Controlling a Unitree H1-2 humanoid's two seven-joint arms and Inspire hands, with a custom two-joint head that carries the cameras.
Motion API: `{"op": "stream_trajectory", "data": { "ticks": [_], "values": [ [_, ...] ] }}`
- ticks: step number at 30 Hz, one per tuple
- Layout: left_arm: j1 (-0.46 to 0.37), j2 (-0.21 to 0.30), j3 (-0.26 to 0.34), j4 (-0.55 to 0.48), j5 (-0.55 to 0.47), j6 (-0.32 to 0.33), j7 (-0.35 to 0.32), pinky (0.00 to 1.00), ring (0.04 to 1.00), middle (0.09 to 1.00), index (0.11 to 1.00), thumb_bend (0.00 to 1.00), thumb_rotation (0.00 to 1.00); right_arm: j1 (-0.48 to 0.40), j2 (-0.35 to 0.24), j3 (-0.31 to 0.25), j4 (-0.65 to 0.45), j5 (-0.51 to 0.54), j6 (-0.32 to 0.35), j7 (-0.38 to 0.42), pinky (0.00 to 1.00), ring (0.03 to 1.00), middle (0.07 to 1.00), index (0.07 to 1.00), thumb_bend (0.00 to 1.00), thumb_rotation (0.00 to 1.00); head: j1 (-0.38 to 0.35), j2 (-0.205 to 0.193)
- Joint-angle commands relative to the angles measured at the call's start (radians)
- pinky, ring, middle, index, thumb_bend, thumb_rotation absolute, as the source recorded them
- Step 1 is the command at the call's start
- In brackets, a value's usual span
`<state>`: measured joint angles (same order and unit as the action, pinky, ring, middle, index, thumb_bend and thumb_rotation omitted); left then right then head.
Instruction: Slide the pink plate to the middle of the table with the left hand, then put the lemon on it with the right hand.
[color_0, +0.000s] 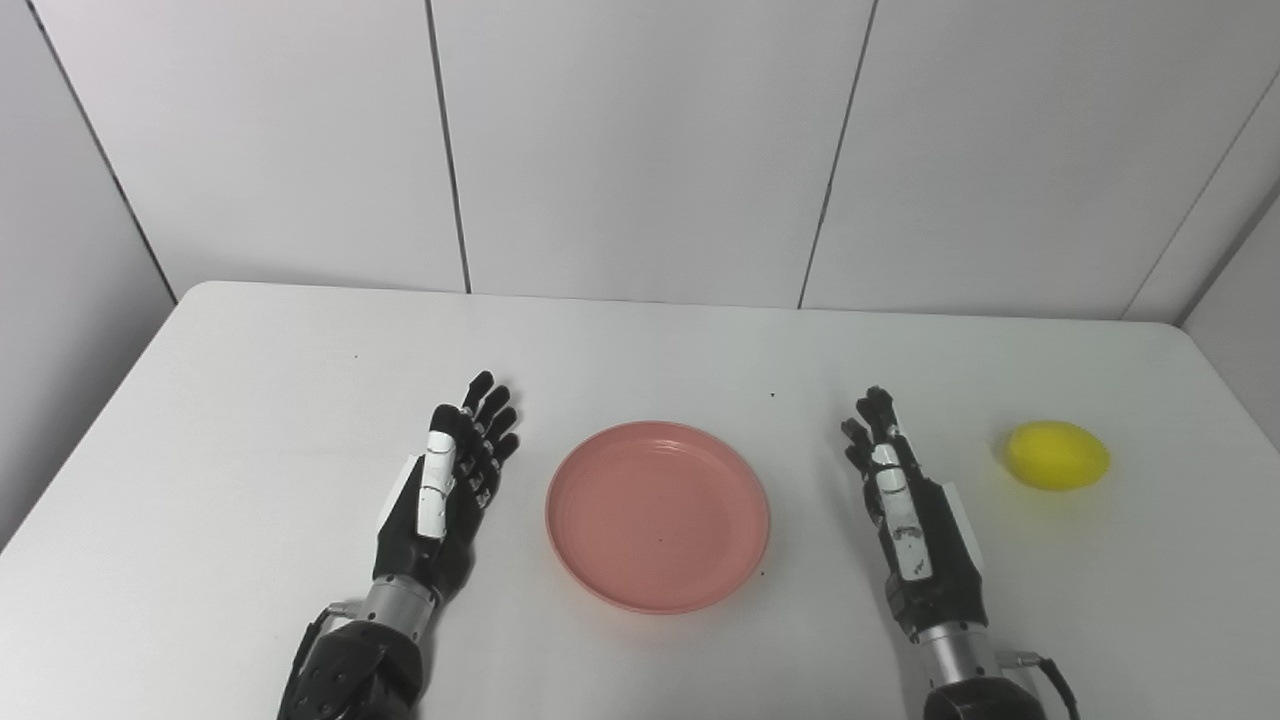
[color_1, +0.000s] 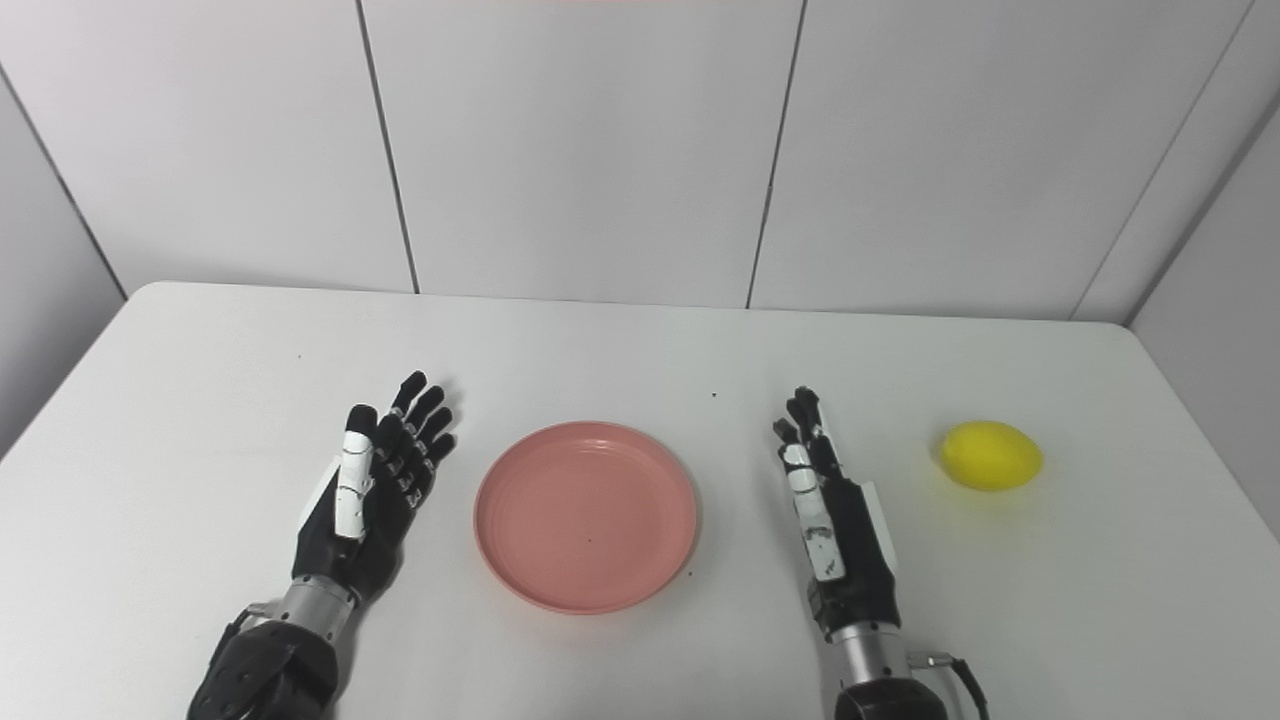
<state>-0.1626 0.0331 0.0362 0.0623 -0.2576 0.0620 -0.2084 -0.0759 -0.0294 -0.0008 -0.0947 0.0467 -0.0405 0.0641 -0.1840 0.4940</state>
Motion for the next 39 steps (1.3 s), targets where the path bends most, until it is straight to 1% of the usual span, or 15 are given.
{"op": "stream_trajectory", "data": {
  "ticks": [1, 7, 9, 12, 15, 17, 20, 23, 24, 26, 28, 30, 34, 37, 39],
  "values": [
    [-0.001, 0.01, 0.006, 0.008, -0.014, -0.009, -0.009, 1.0, 1.0, 1.0, 1.0, 0.73, 1.0, -0.035, -0.008, -0.005, -0.048, -0.016, 0.005, -0.009, 0.97, 0.957, 0.982, 0.986, 0.74, 0.95, 0.0, 0.001],
    [0.004, 0.016, 0.01, 0.009, -0.022, -0.005, -0.012, 1.0, 1.0, 1.0, 1.0, 0.72, 1.0, -0.048, -0.018, -0.013, -0.101, -0.05, 0.046, -0.028, 0.95, 0.947, 0.968, 0.973, 0.77, 0.93, -0.028, -0.004],
    [0.005, 0.016, 0.011, 0.011, -0.027, -0.003, -0.01, 1.0, 1.0, 1.0, 1.0, 0.72, 1.0, -0.052, -0.021, -0.015, -0.12, -0.053, 0.062, -0.032, 0.96, 0.949, 0.966, 0.97, 0.79, 0.92, -0.036, -0.006],
    [0.007, 0.017, 0.015, 0.014, -0.031, -0.003, -0.008, 1.0, 1.0, 1.0, 1.0, 0.72, 1.0, -0.057, -0.028, -0.015, -0.142, -0.075, 0.071, -0.041, 0.98, 0.944, 0.957, 0.963, 0.78, 0.92, -0.045, -0.007],
    [0.007, 0.021, 0.021, 0.023, -0.048, -0.009, -0.02, 1.0, 1.0, 1.0, 1.0, 0.72, 1.0, -0.069, -0.048, -0.012, -0.147, -0.116, 0.039, -0.044, 0.97, 0.947, 0.955, 0.962, 0.76, 0.91, -0.064, -0.01],
    [0.007, 0.024, 0.026, 0.027, -0.054, -0.011, -0.023, 1.0, 1.0, 1.0, 1.0, 0.7, 1.0, -0.078, -0.061, -0.013, -0.149, -0.141, 0.02, -0.047, 0.94, 0.944, 0.954, 0.963, 0.75, 0.91, -0.074, -0.011],
    [0.006, 0.031, 0.029, 0.036, -0.055, -0.015, -0.027, 1.0, 1.0, 1.0, 1.0, 0.7, 1.0, -0.088, -0.071, -0.019, -0.159, -0.165, 0.012, -0.057, 0.92, 0.939, 0.95, 0.961, 0.76, 0.87, -0.084, -0.012],
    [0.003, 0.036, 0.034, 0.05, -0.064, -0.02, -0.032, 1.0, 1.0, 1.0, 1.0, 0.71, 1.0, -0.099, -0.08, -0.023, -0.174, -0.211, 0.012, -0.077, 0.9, 0.927, 0.943, 0.955, 0.78, 0.88, -0.106, -0.015],
    [0.002, 0.037, 0.035, 0.053, -0.068, -0.021, -0.034, 1.0, 1.0, 1.0, 1.0, 0.71, 1.0, -0.103, -0.082, -0.025, -0.18, -0.221, 0.016, -0.082, 0.89, 0.924, 0.939, 0.948, 0.78, 0.86, -0.106, -0.015],
    [0.0, 0.042, 0.039, 0.066, -0.078, -0.026, -0.042, 1.0, 1.0, 1.0, 1.0, 0.7, 1.0, -0.113, -0.093, -0.028, -0.202, -0.27, 0.034, -0.095, 0.88, 0.92, 0.934, 0.944, 0.79, 0.86, -0.119, -0.016],
    [-0.002, 0.045, 0.043, 0.077, -0.08, -0.029, -0.043, 1.0, 0.996, 0.998, 0.999, 0.71, 1.0, -0.124, -0.113, -0.029, -0.21, -0.334, 0.031, -0.109, 0.88, 0.907, 0.924, 0.937, 0.79, 0.87, -0.128, -0.017],
    [-0.005, 0.048, 0.047, 0.087, -0.082, -0.033, -0.048, 1.0, 0.997, 1.0, 1.0, 0.71, 1.0, -0.133, -0.129, -0.034, -0.214, -0.363, 0.031, -0.11, 0.87, 0.894, 0.918, 0.936, 0.79, 0.87, -0.135, -0.018],
    [-0.01, 0.054, 0.054, 0.108, -0.088, -0.043, -0.061, 1.0, 0.995, 0.999, 1.0, 0.72, 1.0, -0.141, -0.152, -0.049, -0.228, -0.416, 0.068, -0.115, 0.87, 0.894, 0.91, 0.938, 0.84, 0.86, -0.145, -0.02],
    [-0.015, 0.061, 0.062, 0.131, -0.1, -0.058, -0.077, 1.0, 0.991, 0.997, 0.999, 0.71, 1.0, -0.147, -0.178, -0.058, -0.239, -0.473, 0.081, -0.112, 0.86, 0.9, 0.915, 0.948, 0.85, 0.84, -0.163, -0.022],
    [-0.02, 0.065, 0.067, 0.145, -0.108, -0.062, -0.085, 1.0, 0.987, 0.994, 0.997, 0.7, 0.99, -0.153, -0.189, -0.066, -0.244, -0.483, 0.087, -0.107, 0.86, 0.9, 0.922, 0.954, 0.85, 0.81, -0.17, -0.023]
  ]
}}
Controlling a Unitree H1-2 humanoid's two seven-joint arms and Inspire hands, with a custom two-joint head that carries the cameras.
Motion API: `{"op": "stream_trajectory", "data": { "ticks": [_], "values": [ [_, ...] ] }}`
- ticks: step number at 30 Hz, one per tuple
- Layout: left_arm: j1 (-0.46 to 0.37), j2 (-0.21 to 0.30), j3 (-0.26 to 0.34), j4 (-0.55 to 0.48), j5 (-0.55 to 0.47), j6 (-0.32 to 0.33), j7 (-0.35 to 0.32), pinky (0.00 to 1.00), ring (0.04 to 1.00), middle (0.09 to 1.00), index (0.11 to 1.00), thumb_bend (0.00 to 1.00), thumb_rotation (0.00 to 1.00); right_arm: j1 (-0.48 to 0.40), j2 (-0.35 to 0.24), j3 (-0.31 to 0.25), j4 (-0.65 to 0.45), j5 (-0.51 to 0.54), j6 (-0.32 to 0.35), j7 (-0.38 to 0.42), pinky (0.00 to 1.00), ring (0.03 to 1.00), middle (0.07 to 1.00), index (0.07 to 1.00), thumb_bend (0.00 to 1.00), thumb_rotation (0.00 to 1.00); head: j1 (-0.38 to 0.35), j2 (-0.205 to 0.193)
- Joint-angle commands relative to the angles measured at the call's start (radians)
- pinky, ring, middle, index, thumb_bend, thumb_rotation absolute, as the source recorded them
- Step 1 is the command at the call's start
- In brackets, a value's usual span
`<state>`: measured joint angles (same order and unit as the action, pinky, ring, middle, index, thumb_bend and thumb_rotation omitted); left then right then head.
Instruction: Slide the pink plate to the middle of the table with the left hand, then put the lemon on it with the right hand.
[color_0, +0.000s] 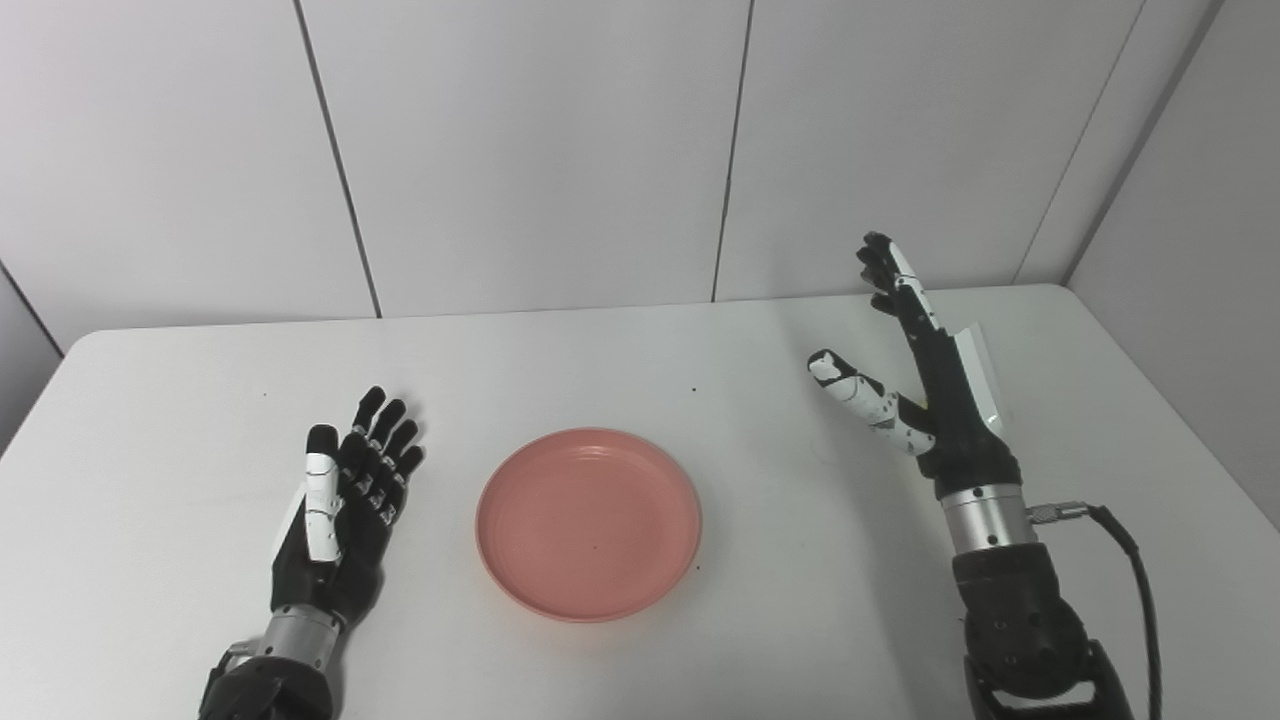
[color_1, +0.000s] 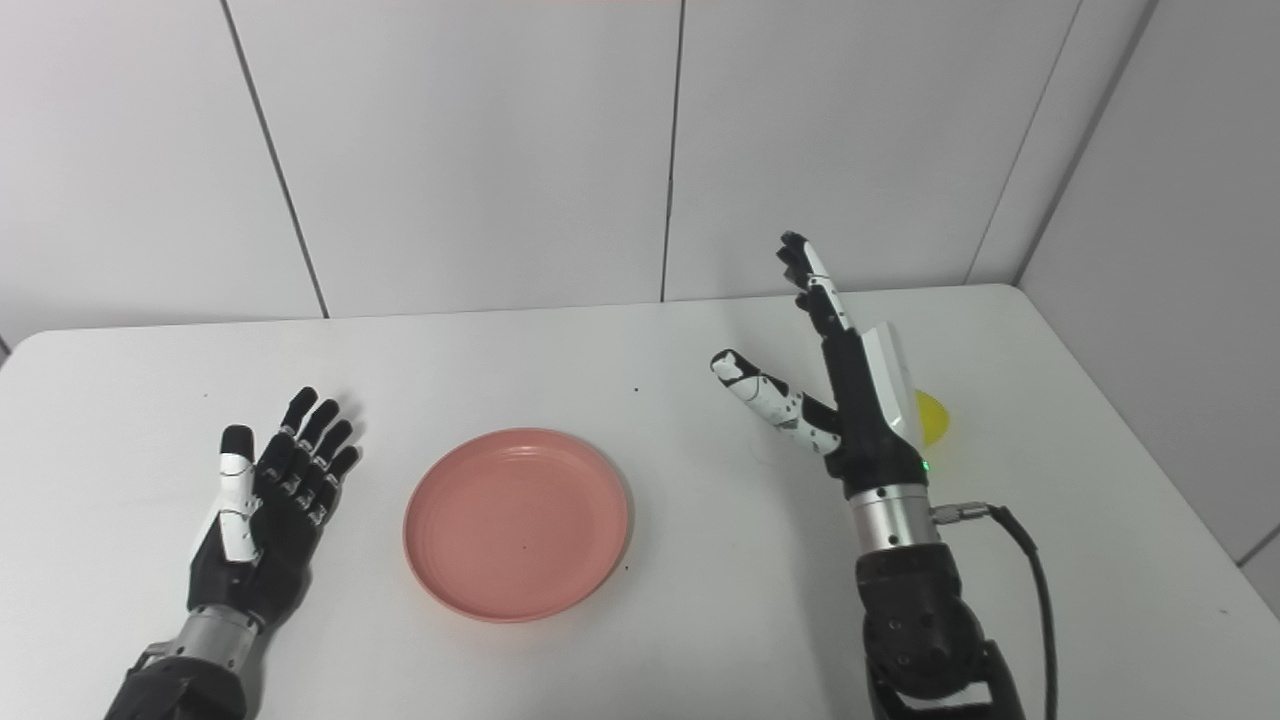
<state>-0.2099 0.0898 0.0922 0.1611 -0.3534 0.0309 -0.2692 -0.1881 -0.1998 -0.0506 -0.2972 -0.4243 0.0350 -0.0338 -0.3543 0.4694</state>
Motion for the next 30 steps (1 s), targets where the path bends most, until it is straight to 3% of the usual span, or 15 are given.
{"op": "stream_trajectory", "data": {
  "ticks": [1, 5, 17, 30],
  "values": [
    [0.026, 0.011, 0.013, 0.054, -0.018, -0.033, -0.03, 1.0, 0.987, 0.994, 0.996, 0.7, 0.99, -0.043, -0.022, -0.019, -0.042, -0.012, 0.014, -0.007, 0.85, 0.898, 0.926, 0.958, 0.86, 0.8, -0.004, 0.0],
    [0.02, 0.015, 0.02, 0.077, -0.029, -0.041, -0.04, 0.98, 0.97, 0.978, 0.977, 0.7, 0.98, -0.056, -0.044, -0.039, -0.036, -0.012, 0.029, -0.002, 0.85, 0.911, 0.935, 0.972, 0.88, 0.7, -0.011, -0.002],
    [0.011, 0.027, 0.038, 0.122, -0.031, -0.056, -0.067, 0.96, 0.954, 0.966, 0.967, 0.71, 0.97, -0.075, -0.145, -0.06, -0.061, -0.156, 0.141, 0.049, 0.83, 0.911, 0.94, 0.966, 0.89, 0.59, -0.036, -0.001],
    [0.008, 0.037, 0.044, 0.134, -0.042, -0.057, -0.08, 0.95, 0.944, 0.958, 0.958, 0.72, 0.96, -0.081, -0.262, -0.089, -0.011, -0.107, 0.214, 0.157, 0.85, 0.93, 0.958, 0.971, 0.97, 0.49, -0.043, 0.007]
  ]
}}
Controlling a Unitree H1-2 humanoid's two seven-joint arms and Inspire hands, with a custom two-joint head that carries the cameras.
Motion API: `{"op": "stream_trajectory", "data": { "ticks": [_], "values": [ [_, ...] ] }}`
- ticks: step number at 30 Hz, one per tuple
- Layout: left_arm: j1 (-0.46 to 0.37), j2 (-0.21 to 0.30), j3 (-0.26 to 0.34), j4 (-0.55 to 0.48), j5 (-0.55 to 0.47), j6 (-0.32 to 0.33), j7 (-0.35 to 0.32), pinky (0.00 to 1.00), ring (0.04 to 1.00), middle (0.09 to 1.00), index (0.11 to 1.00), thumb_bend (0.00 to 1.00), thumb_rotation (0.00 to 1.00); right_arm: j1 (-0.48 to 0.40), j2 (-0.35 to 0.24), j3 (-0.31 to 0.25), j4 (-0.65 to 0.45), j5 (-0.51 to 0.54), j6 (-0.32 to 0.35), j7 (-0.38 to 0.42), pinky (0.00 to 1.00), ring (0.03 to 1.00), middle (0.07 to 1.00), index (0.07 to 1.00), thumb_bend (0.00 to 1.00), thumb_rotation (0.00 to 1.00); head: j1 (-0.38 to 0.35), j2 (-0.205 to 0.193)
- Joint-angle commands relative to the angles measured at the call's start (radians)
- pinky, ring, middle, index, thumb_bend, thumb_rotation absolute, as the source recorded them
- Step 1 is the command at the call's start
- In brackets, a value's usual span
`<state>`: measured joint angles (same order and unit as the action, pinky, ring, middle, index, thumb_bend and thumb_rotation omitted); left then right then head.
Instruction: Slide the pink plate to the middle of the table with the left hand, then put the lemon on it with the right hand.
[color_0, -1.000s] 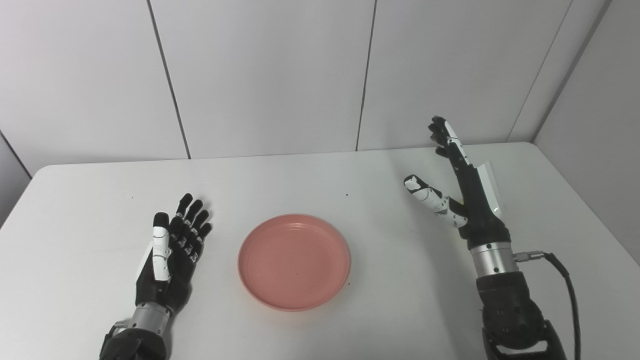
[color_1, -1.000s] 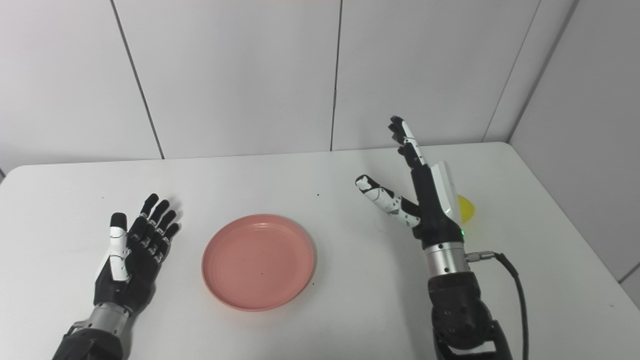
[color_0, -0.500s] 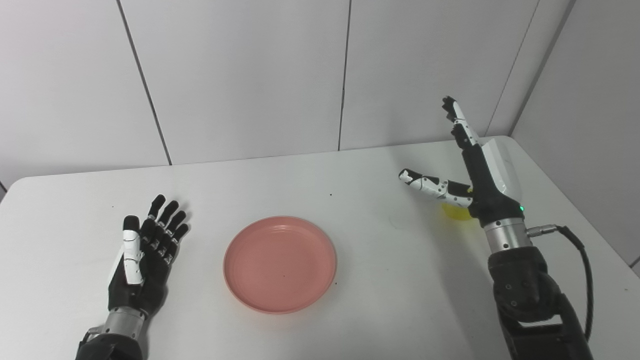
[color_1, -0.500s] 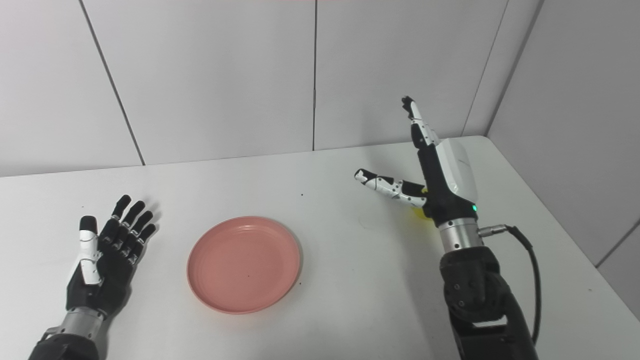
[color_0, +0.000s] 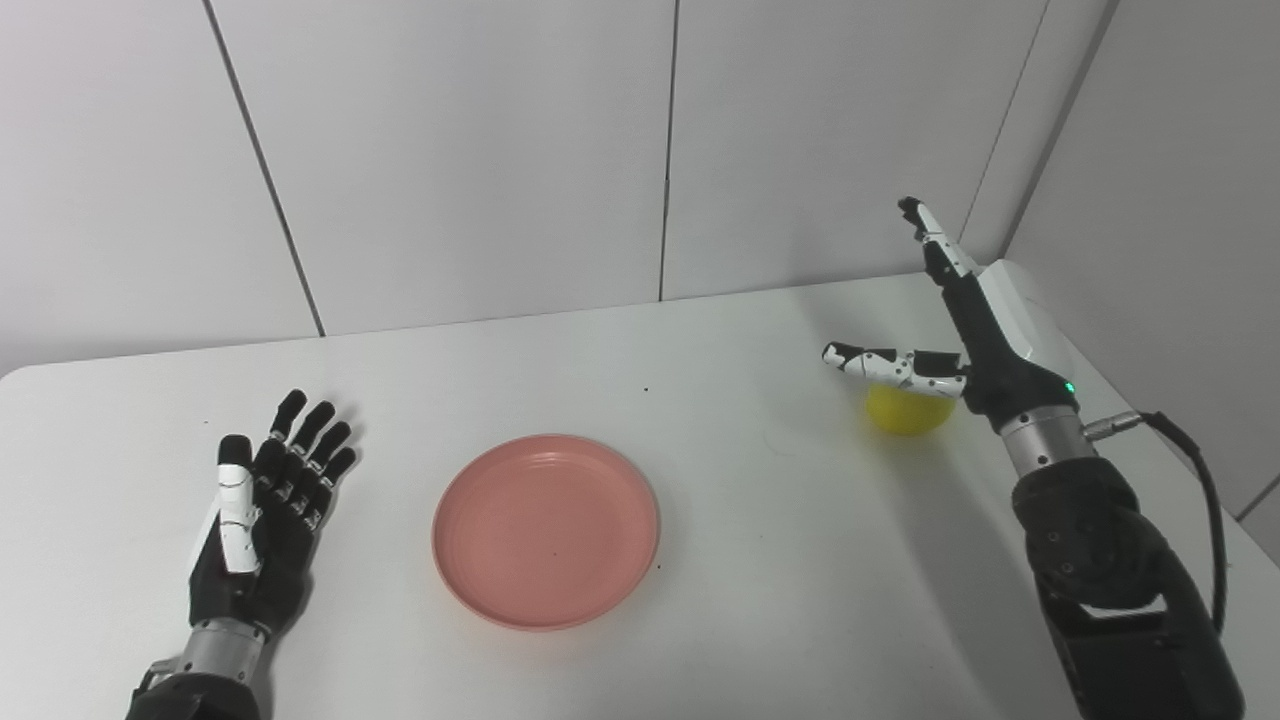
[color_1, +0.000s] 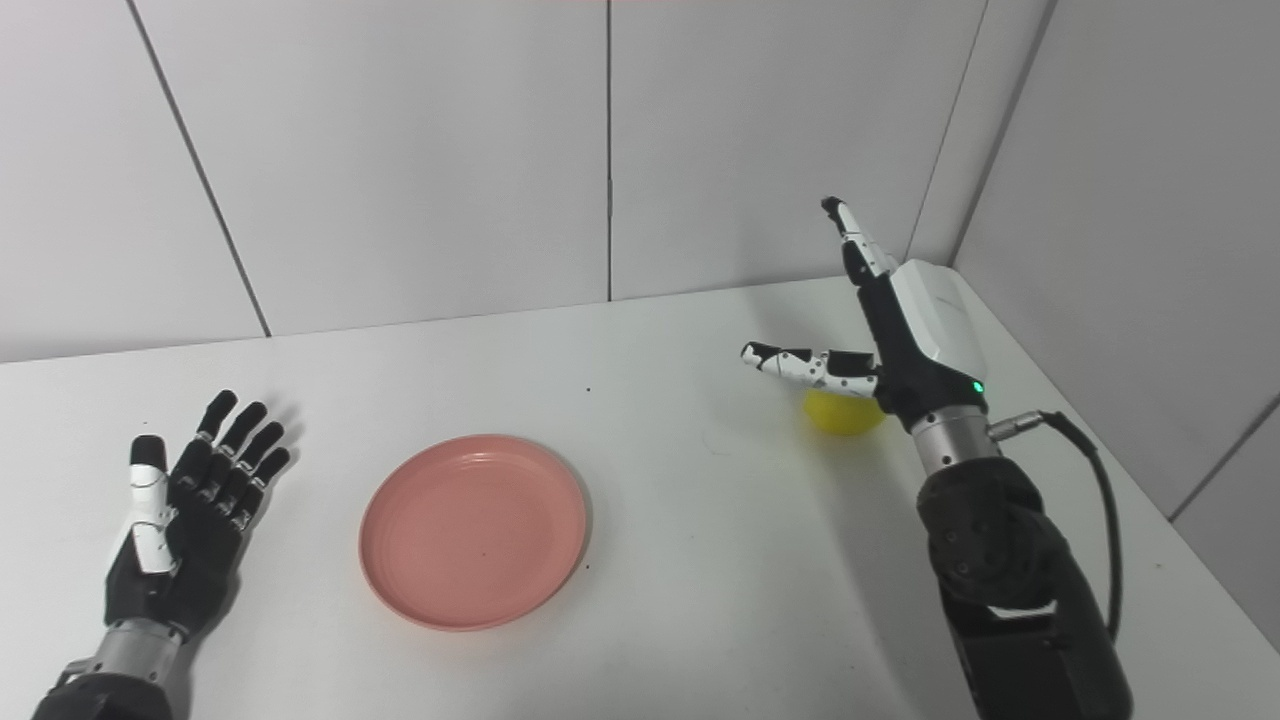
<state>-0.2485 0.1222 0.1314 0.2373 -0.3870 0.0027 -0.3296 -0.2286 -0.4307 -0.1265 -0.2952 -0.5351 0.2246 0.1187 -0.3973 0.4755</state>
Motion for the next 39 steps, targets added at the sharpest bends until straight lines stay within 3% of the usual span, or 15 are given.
{"op": "stream_trajectory", "data": {
  "ticks": [1, 19, 31, 39],
  "values": [
    [0.047, 0.004, 0.006, 0.056, -0.009, -0.027, -0.019, 0.95, 0.943, 0.957, 0.958, 0.72, 0.96, -0.041, -0.039, -0.013, -0.008, 0.007, 0.026, 0.011, 0.86, 0.931, 0.959, 0.97, 0.97, 0.48, 0.0, 0.002],
    [0.046, 0.014, 0.014, 0.062, -0.018, -0.027, -0.039, 0.95, 0.946, 0.964, 0.962, 0.74, 0.93, -0.076, -0.16, -0.002, 0.135, 0.076, 0.04, 0.103, 0.86, 0.913, 0.933, 0.944, 1.0, 0.36, 0.0, 0.014],
    [0.053, 0.011, 0.017, 0.026, -0.011, 0.0, -0.024, 0.95, 0.94, 0.956, 0.954, 0.73, 0.94, -0.113, -0.19, 0.045, 0.227, 0.075, 0.087, 0.141, 0.83, 0.904, 0.922, 0.927, 1.0, 0.28, 0.004, 0.02],
    [0.054, 0.012, 0.016, 0.021, -0.007, 0.004, -0.021, 0.95, 0.94, 0.957, 0.952, 0.73, 0.94, -0.139, -0.202, 0.082, 0.278, 0.067, 0.117, 0.161, 0.87, 0.923, 0.93, 0.932, 1.0, 0.25, 0.004, 0.021]
  ]
}}
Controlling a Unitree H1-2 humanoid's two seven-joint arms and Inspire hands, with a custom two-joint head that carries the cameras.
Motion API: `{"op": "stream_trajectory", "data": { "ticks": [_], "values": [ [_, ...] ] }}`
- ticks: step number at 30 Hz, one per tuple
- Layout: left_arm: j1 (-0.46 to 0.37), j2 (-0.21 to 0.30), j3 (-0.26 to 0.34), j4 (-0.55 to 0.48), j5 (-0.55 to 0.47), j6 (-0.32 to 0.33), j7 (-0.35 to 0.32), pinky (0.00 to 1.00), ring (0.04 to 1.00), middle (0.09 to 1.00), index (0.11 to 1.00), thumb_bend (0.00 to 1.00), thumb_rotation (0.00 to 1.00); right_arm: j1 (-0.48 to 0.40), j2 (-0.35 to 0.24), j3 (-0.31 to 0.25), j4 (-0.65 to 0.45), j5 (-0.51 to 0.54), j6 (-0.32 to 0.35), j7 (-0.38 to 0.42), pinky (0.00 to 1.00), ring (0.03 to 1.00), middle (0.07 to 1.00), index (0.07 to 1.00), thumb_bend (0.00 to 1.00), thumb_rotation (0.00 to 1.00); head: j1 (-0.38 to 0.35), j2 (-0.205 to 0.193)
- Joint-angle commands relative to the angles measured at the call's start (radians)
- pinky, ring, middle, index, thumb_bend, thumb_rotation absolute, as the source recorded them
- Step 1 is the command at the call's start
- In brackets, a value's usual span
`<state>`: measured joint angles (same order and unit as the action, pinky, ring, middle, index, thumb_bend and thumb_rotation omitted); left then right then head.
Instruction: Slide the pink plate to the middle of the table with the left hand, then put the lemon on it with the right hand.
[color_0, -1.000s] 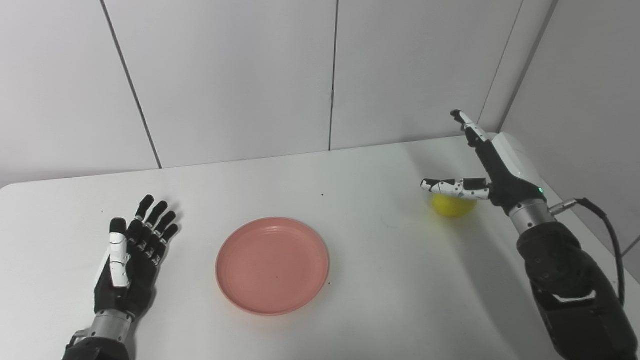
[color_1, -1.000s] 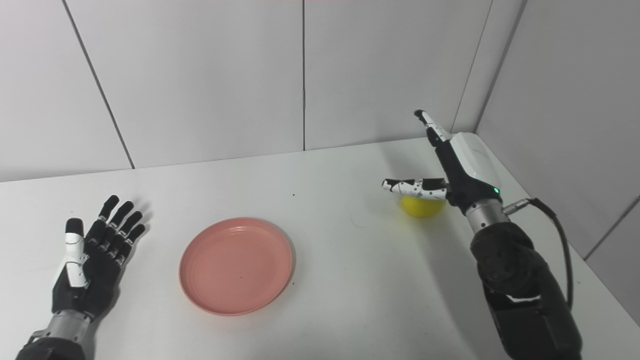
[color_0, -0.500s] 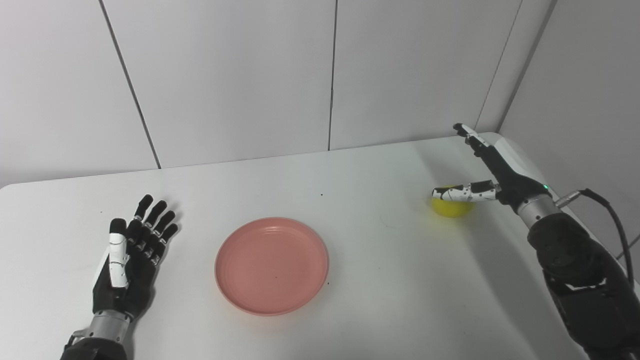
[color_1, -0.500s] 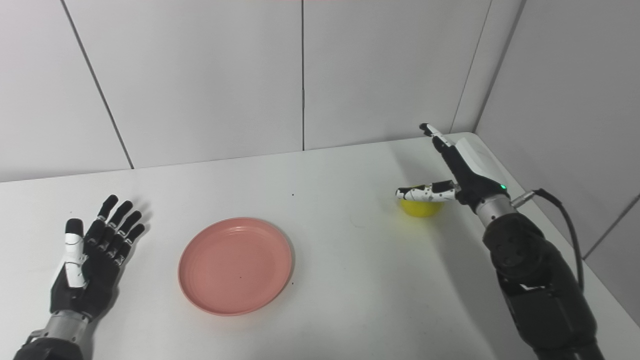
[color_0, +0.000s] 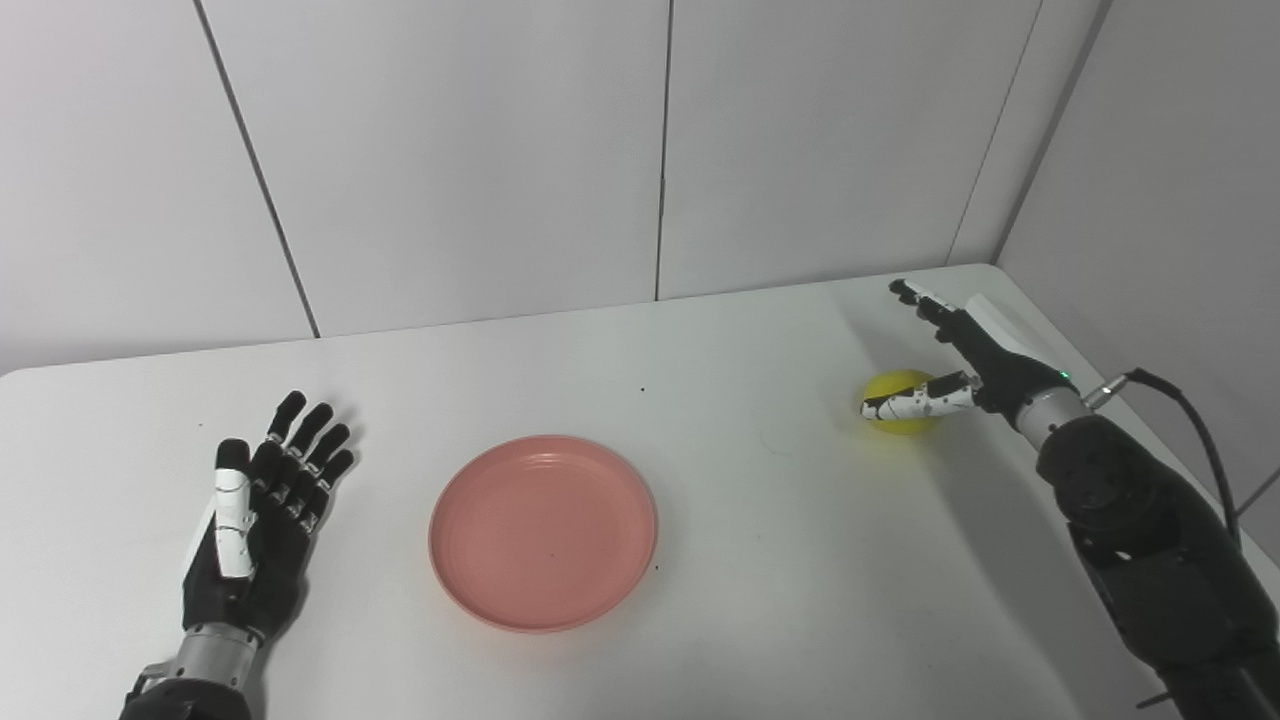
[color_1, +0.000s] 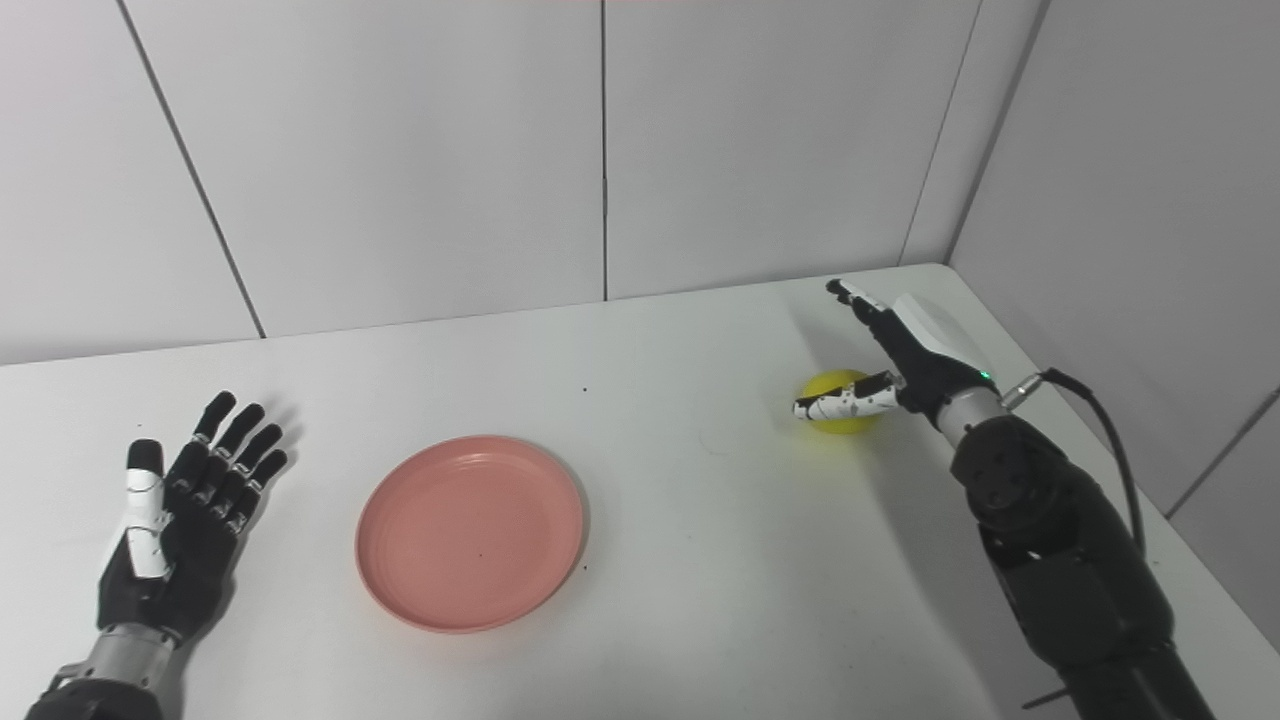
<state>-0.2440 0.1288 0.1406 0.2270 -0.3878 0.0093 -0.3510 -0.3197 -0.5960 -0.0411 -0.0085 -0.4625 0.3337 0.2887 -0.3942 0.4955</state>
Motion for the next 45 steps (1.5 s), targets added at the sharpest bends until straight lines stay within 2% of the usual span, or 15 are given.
{"op": "stream_trajectory", "data": {
  "ticks": [1, 10, 24, 40, 45],
  "values": [
    [0.05, 0.005, 0.007, 0.031, -0.005, -0.002, 0.002, 0.95, 0.942, 0.957, 0.952, 0.73, 0.95, -0.053, -0.039, 0.004, 0.003, -0.008, 0.006, -0.008, 0.87, 0.923, 0.929, 0.931, 1.0, 0.25, 0.0, 0.001],
    [0.055, 0.008, 0.01, 0.021, -0.012, 0.004, -0.002, 0.95, 0.935, 0.954, 0.951, 0.73, 0.94, -0.083, -0.043, 0.045, 0.053, -0.007, 0.012, 0.004, 0.87, 0.917, 0.923, 0.923, 1.0, 0.24, 0.004, 0.009],
    [0.063, 0.009, 0.011, -0.002, -0.013, 0.022, 0.005, 0.96, 0.946, 0.965, 0.962, 0.73, 0.94, -0.091, -0.058, 0.067, 0.094, 0.002, -0.02, 0.006, 0.88, 0.899, 0.897, 0.88, 1.0, 0.2, 0.003, 0.018],
    [0.063, 0.011, 0.011, 0.0, -0.011, 0.022, 0.005, 0.95, 0.937, 0.955, 0.952, 0.73, 0.94, -0.085, -0.095, 0.105, 0.071, -0.019, 0.016, 0.031, 0.81, 0.838, 0.837, 0.826, 1.0, 0.14, 0.005, 0.017],
    [0.063, 0.011, 0.011, 0.0, -0.012, 0.021, 0.004, 0.95, 0.938, 0.956, 0.954, 0.73, 0.95, -0.083, -0.098, 0.107, 0.079, -0.023, -0.004, 0.027, 0.78, 0.807, 0.815, 0.818, 1.0, 0.14, 0.006, 0.019]
  ]
}}
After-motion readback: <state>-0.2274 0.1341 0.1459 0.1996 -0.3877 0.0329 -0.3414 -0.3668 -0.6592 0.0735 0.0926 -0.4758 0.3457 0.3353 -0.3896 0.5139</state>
